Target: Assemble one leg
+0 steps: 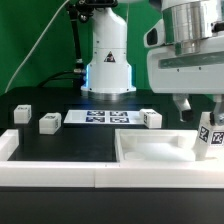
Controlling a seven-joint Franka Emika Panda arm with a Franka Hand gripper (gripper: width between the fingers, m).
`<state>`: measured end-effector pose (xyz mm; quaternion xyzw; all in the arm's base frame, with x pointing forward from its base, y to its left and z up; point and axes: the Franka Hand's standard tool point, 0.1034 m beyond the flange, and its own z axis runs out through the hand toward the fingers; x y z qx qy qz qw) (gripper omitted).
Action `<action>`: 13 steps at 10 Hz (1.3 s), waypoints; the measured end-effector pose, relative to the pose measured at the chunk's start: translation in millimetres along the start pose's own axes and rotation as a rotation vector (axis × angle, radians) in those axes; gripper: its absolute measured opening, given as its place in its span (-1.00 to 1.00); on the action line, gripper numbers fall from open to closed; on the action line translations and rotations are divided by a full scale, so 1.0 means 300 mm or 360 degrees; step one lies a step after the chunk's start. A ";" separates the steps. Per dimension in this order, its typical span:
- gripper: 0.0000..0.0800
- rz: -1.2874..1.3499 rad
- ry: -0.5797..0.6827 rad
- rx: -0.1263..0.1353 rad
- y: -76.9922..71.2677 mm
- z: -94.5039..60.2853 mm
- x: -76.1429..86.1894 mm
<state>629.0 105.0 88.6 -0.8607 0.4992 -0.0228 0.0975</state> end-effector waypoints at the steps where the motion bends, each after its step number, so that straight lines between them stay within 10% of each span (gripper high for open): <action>1: 0.48 -0.0160 -0.0002 -0.0007 -0.004 -0.002 -0.004; 4: 0.62 -0.0726 -0.0007 -0.0047 0.002 0.010 -0.014; 9: 0.62 -0.1604 -0.0110 -0.0301 -0.025 0.036 -0.017; 13: 0.56 -0.1913 -0.0110 -0.0315 -0.028 0.042 -0.008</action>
Offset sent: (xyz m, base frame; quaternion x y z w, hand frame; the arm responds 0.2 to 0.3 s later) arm 0.0018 0.0016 -0.0047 -0.0303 0.0017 -0.2938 0.9554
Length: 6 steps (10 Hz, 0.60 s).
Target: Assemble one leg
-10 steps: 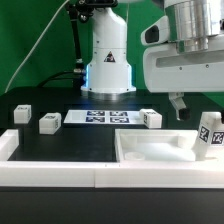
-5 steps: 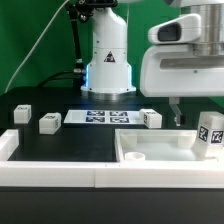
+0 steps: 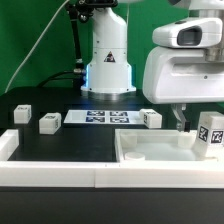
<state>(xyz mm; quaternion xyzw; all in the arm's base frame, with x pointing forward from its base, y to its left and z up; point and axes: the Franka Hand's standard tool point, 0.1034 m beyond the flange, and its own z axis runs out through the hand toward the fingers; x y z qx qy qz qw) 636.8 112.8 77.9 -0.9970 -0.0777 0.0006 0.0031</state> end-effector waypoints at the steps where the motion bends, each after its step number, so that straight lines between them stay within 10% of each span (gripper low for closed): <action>1: 0.56 0.0000 0.0000 0.0000 0.000 0.000 0.000; 4: -0.27 0.0050 0.0000 0.0005 -0.002 0.000 0.000; 6: -0.27 0.0121 0.0000 0.0007 -0.002 0.000 0.000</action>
Offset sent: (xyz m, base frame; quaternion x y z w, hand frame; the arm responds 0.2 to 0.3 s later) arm 0.0000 0.0000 0.0000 0.0000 0.0000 0.0799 0.9968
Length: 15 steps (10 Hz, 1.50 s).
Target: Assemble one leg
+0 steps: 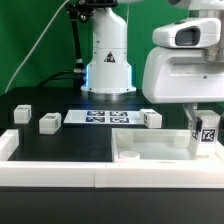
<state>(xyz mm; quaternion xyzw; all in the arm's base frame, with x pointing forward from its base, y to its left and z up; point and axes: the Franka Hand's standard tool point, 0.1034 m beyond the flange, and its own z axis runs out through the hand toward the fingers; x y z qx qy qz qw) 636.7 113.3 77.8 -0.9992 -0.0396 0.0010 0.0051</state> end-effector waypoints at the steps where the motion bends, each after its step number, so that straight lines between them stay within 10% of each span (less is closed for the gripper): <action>1: -0.27 0.0184 0.0007 0.0010 -0.003 -0.001 0.002; 11: -0.27 0.2017 0.0045 0.0030 0.004 0.012 -0.025; 15: 0.51 0.1841 0.0039 0.0042 -0.004 0.011 -0.024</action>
Offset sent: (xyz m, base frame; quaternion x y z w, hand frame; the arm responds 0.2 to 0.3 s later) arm -0.0050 -0.0052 0.0045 -0.0057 0.0226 0.2547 0.9668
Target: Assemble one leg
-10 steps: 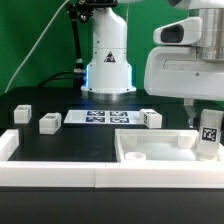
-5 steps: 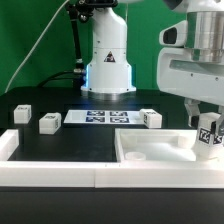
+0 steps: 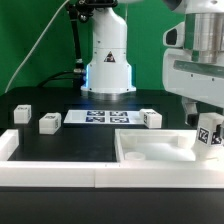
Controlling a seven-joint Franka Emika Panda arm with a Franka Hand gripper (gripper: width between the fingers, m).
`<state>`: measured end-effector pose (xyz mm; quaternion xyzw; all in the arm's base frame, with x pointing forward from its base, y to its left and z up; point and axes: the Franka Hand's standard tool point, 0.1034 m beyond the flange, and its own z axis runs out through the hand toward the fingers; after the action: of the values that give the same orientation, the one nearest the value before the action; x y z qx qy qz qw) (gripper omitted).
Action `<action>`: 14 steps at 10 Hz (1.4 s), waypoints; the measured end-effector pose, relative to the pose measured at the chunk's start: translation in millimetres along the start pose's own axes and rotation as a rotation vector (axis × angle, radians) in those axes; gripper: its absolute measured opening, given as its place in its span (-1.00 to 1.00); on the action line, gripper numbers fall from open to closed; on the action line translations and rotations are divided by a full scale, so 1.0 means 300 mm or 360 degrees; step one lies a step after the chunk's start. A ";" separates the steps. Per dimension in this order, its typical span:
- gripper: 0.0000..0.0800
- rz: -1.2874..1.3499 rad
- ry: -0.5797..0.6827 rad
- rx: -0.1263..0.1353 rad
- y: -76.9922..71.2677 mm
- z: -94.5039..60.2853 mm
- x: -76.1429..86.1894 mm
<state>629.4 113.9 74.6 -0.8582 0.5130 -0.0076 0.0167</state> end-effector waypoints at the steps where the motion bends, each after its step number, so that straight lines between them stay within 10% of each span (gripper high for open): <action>1: 0.59 -0.0058 0.0000 0.0003 -0.001 -0.003 0.002; 13: 0.62 -0.1944 0.0087 -0.0081 -0.014 -0.002 -0.020; 14: 0.28 -0.1942 0.0087 -0.0081 -0.014 -0.001 -0.020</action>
Offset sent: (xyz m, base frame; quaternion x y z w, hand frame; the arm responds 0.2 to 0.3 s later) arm -0.0017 0.0072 0.0019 -0.0128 0.0108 -0.2159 0.9763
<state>630.1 121.2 75.3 -0.9969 -0.0710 -0.0256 -0.0243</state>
